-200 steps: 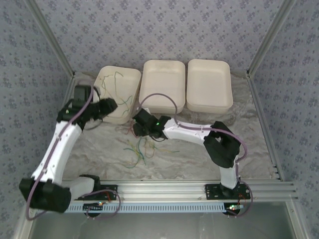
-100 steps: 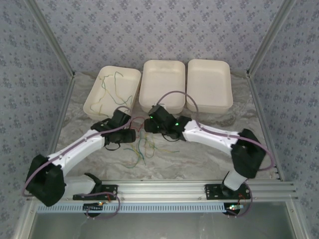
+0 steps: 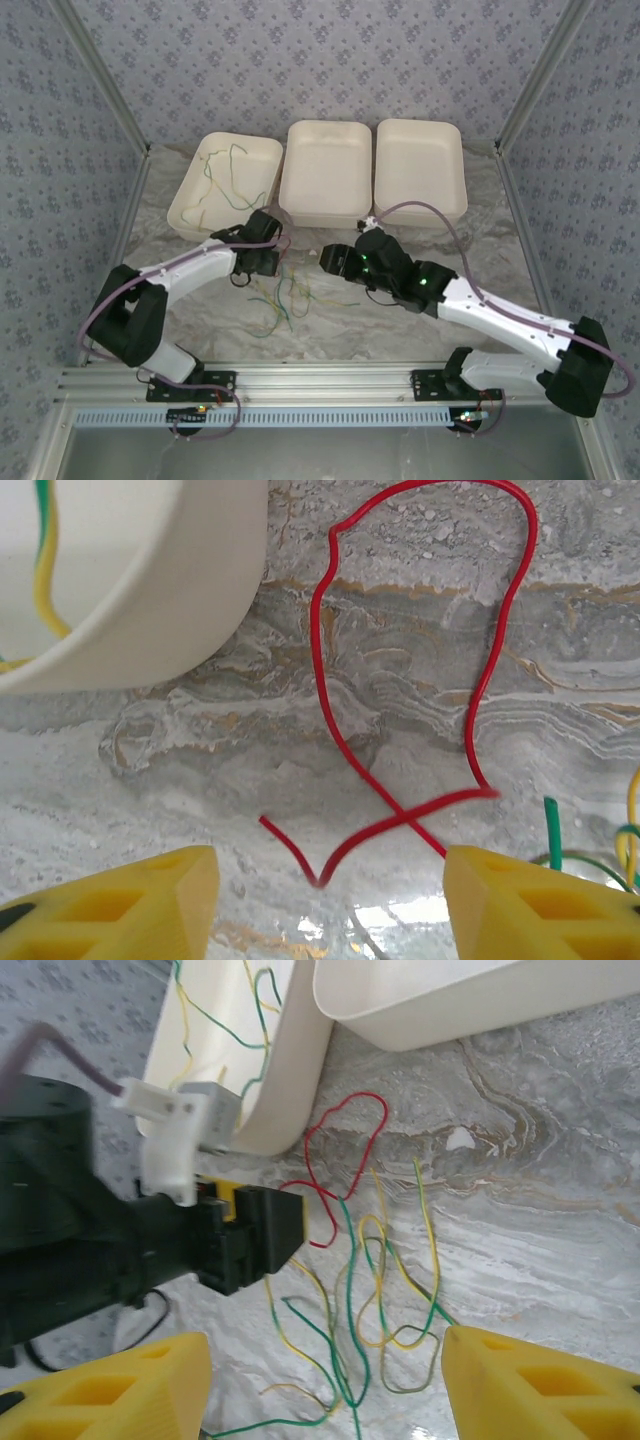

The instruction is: Untangle the cables

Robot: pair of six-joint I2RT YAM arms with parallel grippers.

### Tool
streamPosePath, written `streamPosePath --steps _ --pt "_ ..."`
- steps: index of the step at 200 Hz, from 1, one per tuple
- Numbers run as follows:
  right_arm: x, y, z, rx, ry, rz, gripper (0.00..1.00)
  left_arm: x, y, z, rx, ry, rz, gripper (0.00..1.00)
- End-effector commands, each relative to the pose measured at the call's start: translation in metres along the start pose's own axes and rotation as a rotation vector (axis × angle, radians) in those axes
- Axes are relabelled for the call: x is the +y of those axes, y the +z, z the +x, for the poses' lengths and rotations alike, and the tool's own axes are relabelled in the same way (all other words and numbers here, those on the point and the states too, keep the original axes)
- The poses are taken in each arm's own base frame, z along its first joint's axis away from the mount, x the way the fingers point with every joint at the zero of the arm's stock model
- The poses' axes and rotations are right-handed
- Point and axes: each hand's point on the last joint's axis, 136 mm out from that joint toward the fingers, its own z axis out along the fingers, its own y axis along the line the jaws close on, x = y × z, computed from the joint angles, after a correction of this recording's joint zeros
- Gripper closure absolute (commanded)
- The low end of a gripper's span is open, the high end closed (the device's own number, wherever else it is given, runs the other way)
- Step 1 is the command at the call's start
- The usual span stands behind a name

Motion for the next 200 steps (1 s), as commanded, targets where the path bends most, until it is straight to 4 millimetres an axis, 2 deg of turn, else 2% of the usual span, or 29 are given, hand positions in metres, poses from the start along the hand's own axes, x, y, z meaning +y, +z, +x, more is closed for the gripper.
streamPosePath --steps 1,18,32,68,90,112,162,200 --pt "0.006 -0.013 -0.006 -0.018 0.068 -0.044 0.35 0.001 0.005 -0.015 -0.015 0.043 -0.022 0.46" --pt "0.006 -0.018 -0.009 -0.027 0.067 -0.04 0.35 0.0 0.011 -0.012 0.008 0.047 -0.02 0.57" --pt "0.003 -0.019 -0.009 -0.033 0.069 -0.033 0.35 -0.003 0.015 -0.01 0.014 0.044 -0.011 0.62" --pt "-0.005 -0.015 -0.007 -0.035 0.072 -0.011 0.35 -0.004 0.013 -0.012 -0.008 0.04 0.004 1.0" --pt "-0.009 -0.015 -0.007 -0.04 0.069 0.005 0.36 -0.004 0.002 -0.017 -0.045 0.048 0.01 1.0" --pt "-0.01 -0.017 -0.008 -0.05 0.062 0.008 0.37 -0.003 -0.017 -0.026 -0.106 0.053 0.024 1.0" --pt "-0.013 -0.028 -0.016 -0.09 0.026 0.038 0.38 -0.007 -0.095 -0.055 -0.319 0.008 0.158 1.0" --pt "-0.011 -0.041 -0.024 -0.125 0.009 0.024 0.38 -0.018 -0.151 -0.065 -0.454 -0.004 0.339 1.0"
